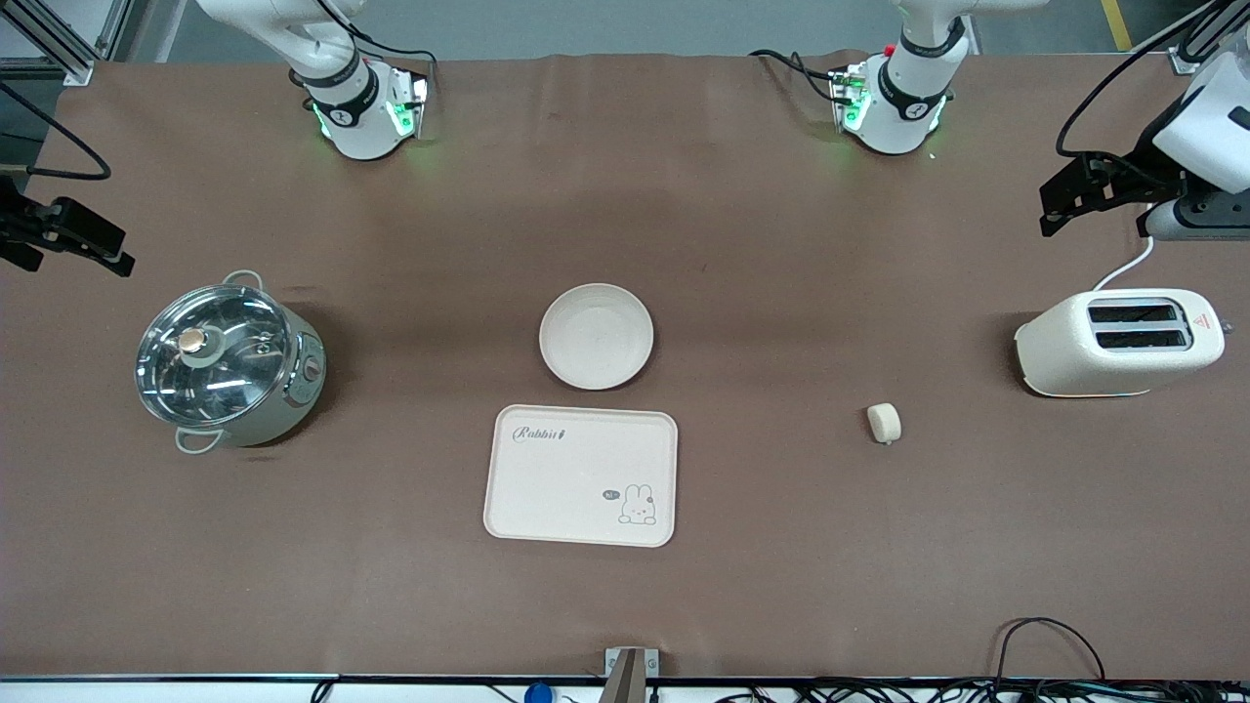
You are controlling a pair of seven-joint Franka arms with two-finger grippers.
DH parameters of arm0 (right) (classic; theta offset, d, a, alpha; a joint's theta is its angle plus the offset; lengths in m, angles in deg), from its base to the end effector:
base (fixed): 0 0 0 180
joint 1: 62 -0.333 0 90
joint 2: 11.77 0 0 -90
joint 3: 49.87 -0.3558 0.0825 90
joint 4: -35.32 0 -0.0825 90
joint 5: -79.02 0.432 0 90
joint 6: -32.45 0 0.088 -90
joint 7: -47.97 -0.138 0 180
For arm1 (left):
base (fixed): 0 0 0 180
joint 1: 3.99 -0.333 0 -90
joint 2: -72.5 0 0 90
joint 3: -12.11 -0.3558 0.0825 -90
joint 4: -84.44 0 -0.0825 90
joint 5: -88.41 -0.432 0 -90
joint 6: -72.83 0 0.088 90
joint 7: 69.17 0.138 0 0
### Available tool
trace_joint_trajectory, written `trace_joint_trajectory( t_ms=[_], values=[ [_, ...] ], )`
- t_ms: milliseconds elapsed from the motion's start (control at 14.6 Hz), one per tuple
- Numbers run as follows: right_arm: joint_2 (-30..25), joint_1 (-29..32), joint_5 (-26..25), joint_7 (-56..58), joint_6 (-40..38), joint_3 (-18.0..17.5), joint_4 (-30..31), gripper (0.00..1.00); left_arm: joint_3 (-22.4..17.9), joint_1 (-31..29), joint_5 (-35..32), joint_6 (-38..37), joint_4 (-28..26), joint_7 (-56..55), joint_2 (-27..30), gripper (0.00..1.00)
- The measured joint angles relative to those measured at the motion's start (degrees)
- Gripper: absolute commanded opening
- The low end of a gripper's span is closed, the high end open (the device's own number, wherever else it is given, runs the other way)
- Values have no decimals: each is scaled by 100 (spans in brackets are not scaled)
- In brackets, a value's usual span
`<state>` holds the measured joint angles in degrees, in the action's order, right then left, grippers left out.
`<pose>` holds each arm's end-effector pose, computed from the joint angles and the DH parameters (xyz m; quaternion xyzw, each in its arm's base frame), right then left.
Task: Place bun in plate and plate on tray
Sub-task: 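Reach the left gripper down to the white bun beside the toaster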
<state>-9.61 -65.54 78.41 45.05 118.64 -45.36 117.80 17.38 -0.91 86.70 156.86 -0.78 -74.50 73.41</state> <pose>0.6098 -0.0108 0.6724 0.9993 -0.0343 0.0137 0.0066 0.5802 -0.0812 0.6766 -0.9996 0.0248 0.0006 0.0158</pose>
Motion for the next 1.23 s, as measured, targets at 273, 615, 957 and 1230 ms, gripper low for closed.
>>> trace_joint_trajectory(
  t_ms=[273, 615, 957, 1230],
  values=[
    [1, -1, 8, 0, 0, -3, 3, 100, 0, -2, 0, -11, -1, 0, -2, 100],
    [1, -4, 22, 0, 0, -4, 5, 100, 0, 6, 0, 184, -60, -10, -364, 100],
    [3, -7, 27, 0, 0, -6, 26, 100, 6, 58, 0, 1419, -326, -15, -1490, 100],
    [4, -77, 34, 0, -5, -13, 39, 100, 5, 121, 0, 2406, -658, -322, -2303, 100]
  ],
)
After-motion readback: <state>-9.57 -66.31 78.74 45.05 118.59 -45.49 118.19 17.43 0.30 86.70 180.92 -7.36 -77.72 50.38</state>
